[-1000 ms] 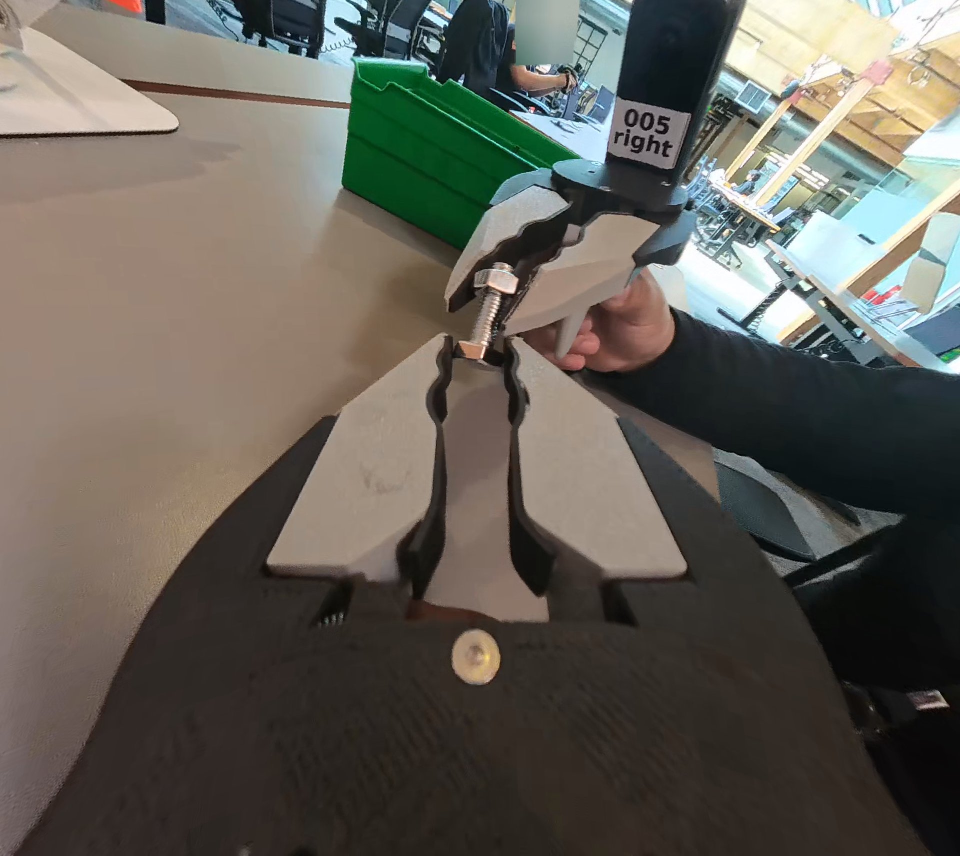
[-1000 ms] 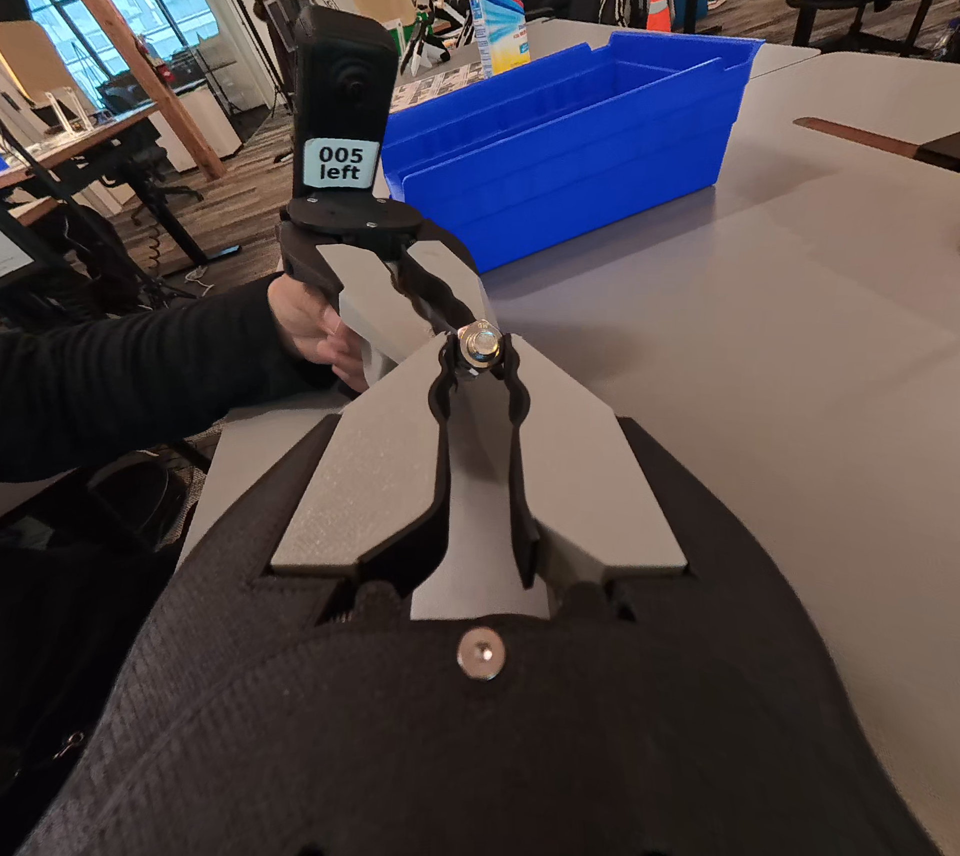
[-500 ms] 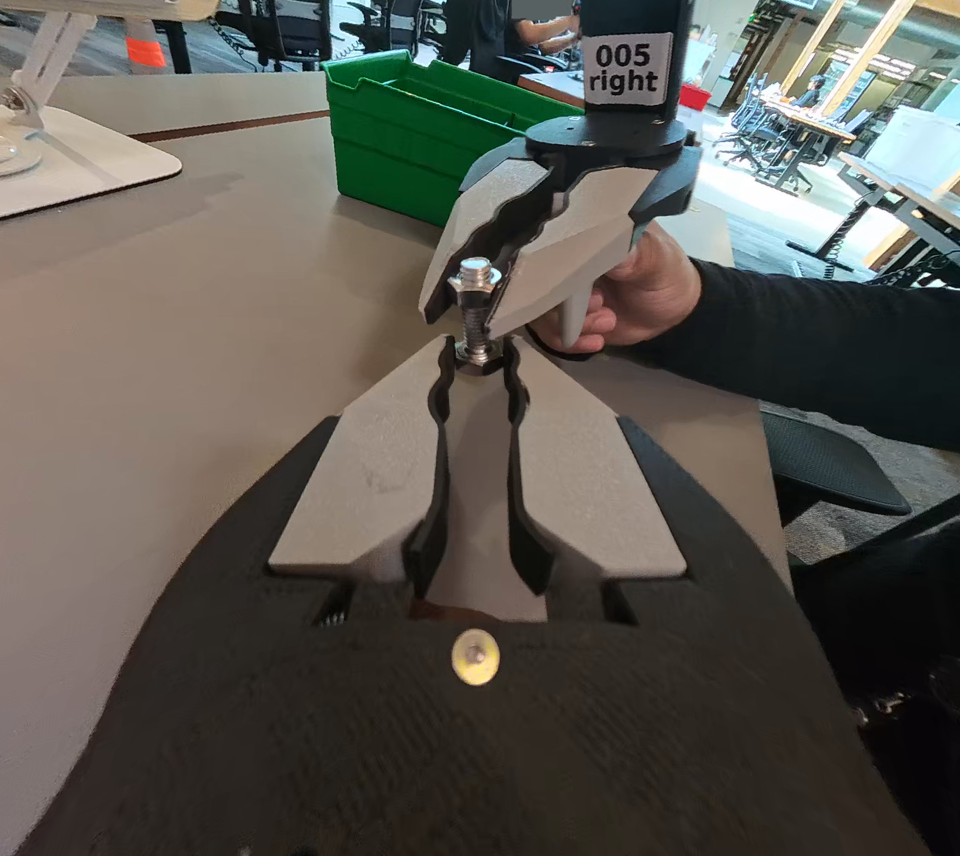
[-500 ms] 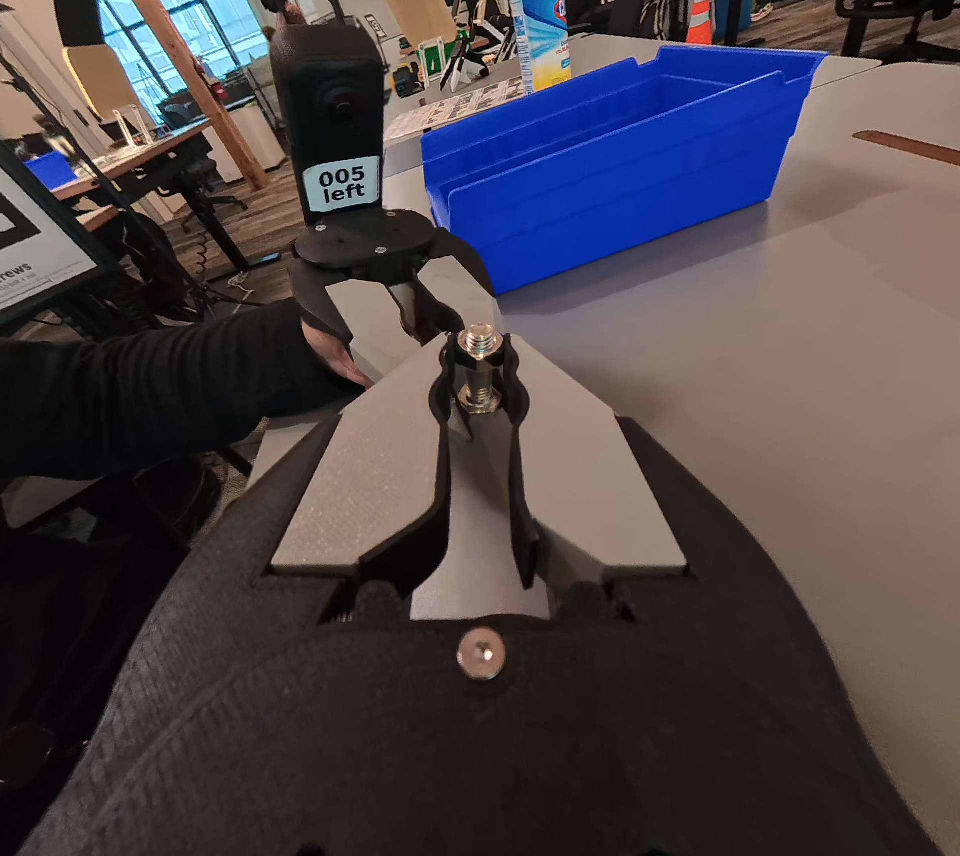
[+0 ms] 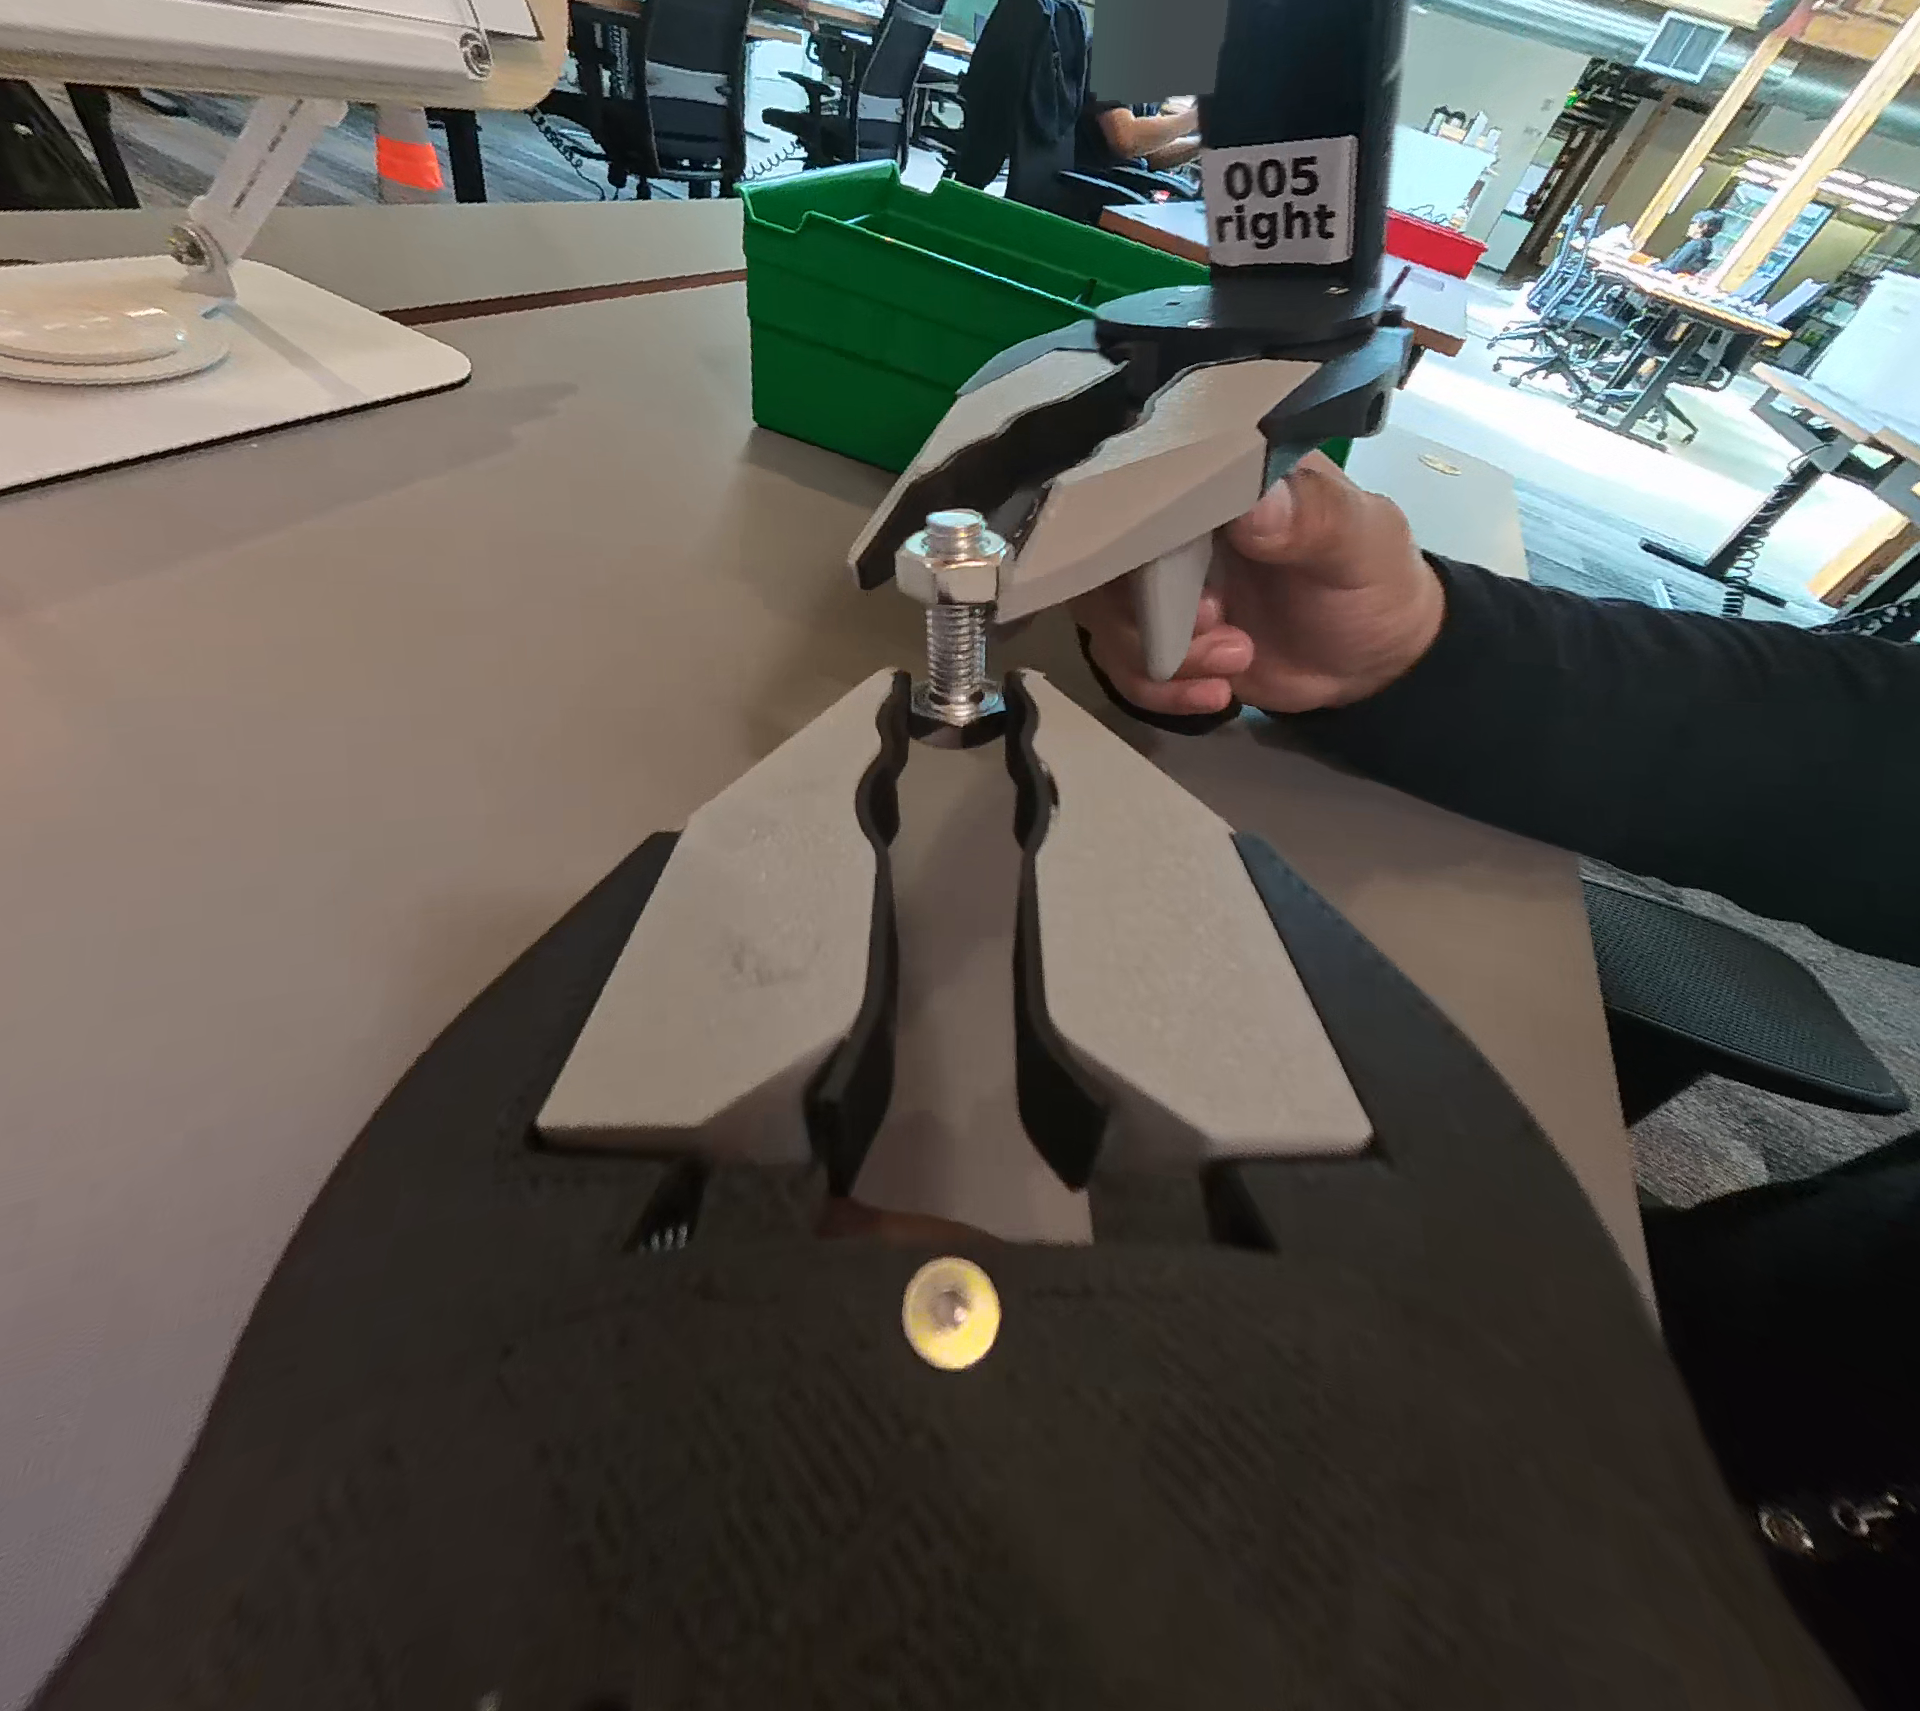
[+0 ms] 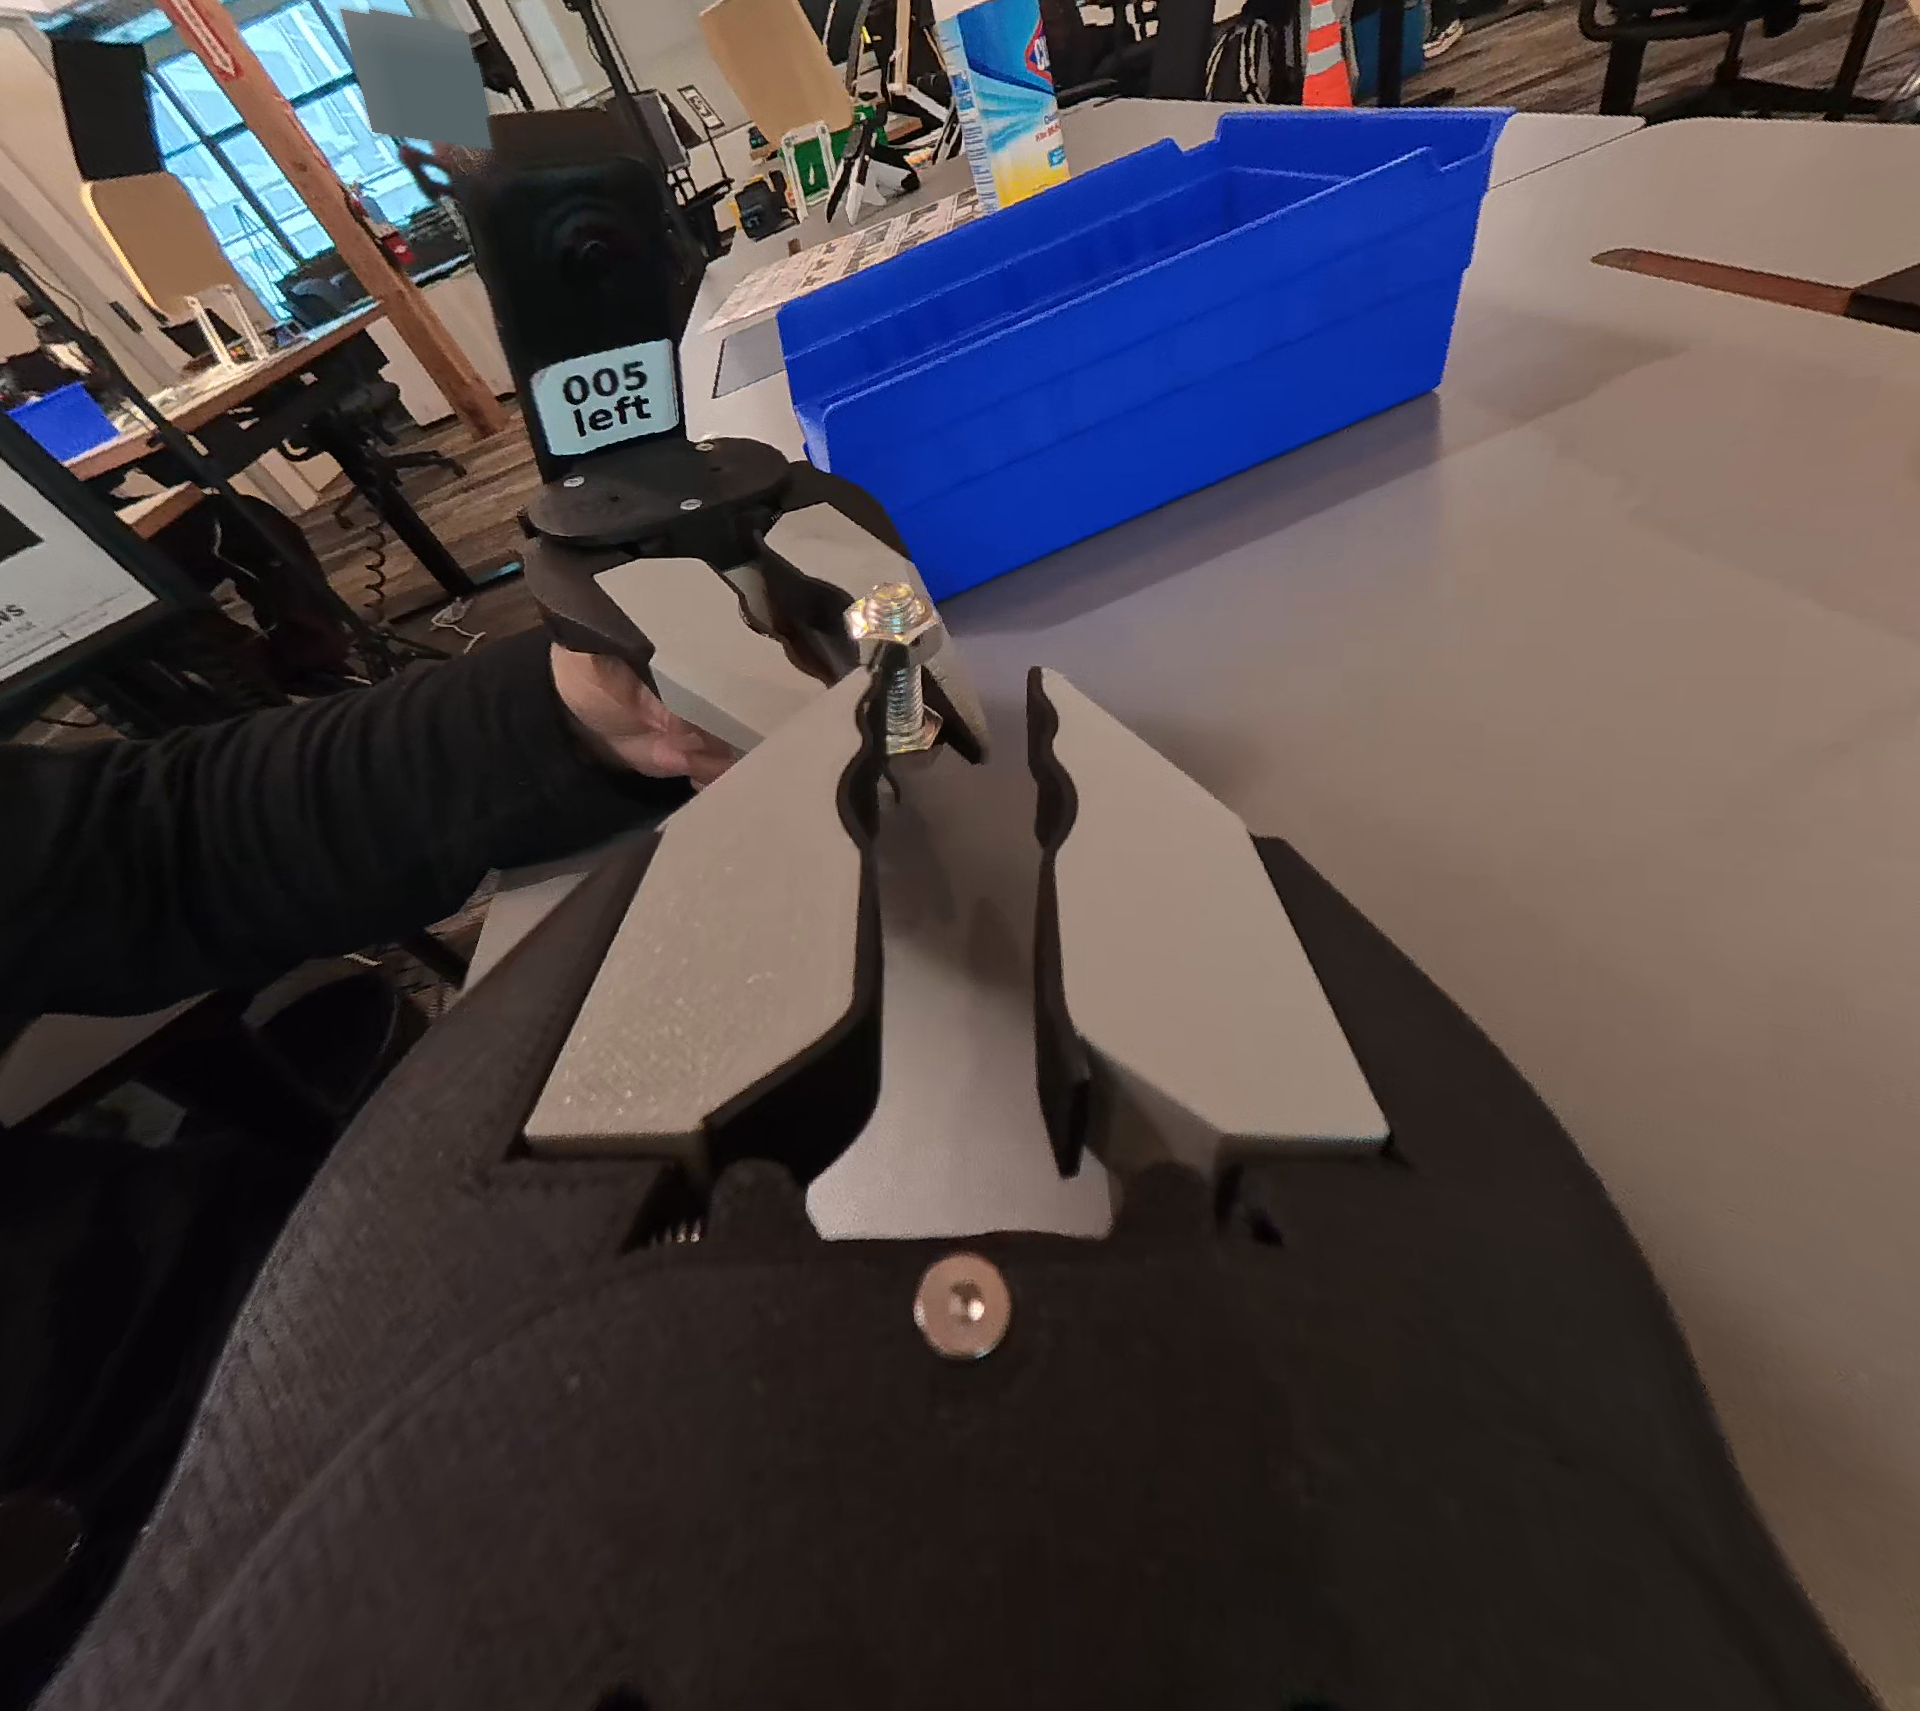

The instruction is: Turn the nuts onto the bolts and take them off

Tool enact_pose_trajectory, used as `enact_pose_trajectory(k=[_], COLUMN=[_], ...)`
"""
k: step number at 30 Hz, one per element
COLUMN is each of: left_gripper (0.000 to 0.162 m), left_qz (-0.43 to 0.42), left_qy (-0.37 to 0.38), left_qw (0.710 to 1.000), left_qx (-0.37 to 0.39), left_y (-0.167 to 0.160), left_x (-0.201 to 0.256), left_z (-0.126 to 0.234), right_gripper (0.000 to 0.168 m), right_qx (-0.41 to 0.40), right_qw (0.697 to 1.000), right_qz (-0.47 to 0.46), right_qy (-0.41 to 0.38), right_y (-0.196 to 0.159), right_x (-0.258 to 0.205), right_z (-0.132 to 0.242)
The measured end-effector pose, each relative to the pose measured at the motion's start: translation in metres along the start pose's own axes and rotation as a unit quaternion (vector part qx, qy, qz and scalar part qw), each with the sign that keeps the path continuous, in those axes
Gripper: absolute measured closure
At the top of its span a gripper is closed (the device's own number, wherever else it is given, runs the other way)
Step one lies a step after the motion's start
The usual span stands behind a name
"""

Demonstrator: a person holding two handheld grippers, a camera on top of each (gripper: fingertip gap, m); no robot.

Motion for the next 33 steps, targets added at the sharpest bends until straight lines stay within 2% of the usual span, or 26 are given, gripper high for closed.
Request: enact_pose_trajectory(k=[5,7,11,15,21,28,33], left_gripper=[0.146,0.146,0.146,0.146,0.146,0.146,0.146], left_qz=[0.016,0.011,0.004,-0.006,-0.03,-0.001,-0.037], left_qy=[0.025,0.046,0.047,0.037,0.018,0.047,0.023], left_qw=[0.999,0.999,0.999,0.999,0.999,0.999,0.999], left_qx=[0.017,0.025,0.02,0.011,-0.002,0.026,-0.01], left_y=[0.004,0.005,0.004,0.002,-0.003,0.005,-0.004], left_x=[-0.008,-0.012,-0.01,-0.005,0.007,-0.007,0.006], left_z=[0.003,0.004,0.003,-0.001,-0.008,0.002,-0.007], right_gripper=[0.145,0.144,0.13,0.125,0.123,0.13,0.133], right_qx=[0.019,0.021,0.03,0.026,0.034,0.03,0.033], right_qw=[0.999,0.999,0.998,0.998,0.999,0.998,0.999], right_qz=[0.017,0.03,0.051,0.051,0.024,0.041,0.036], right_qy=[0.03,0.017,-0.014,-0.009,0.021,-0.048,-0.01], right_y=[0.006,0.007,0.009,0.007,0.007,0.008,0.007], right_x=[-0.008,-0.01,-0.013,-0.019,-0.024,-0.01,-0.018], right_z=[0.002,0.001,-0.004,-0.013,-0.023,-0.01,-0.016])
Point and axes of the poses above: each gripper's, where its closed fingertips meet, z back along the fingers, y out of its top, x = y × z across the jaws, the point moved 6 cm from there along z, back along the fingers, and after that the axes turned 12 degrees about z, right-handed, at the moved point
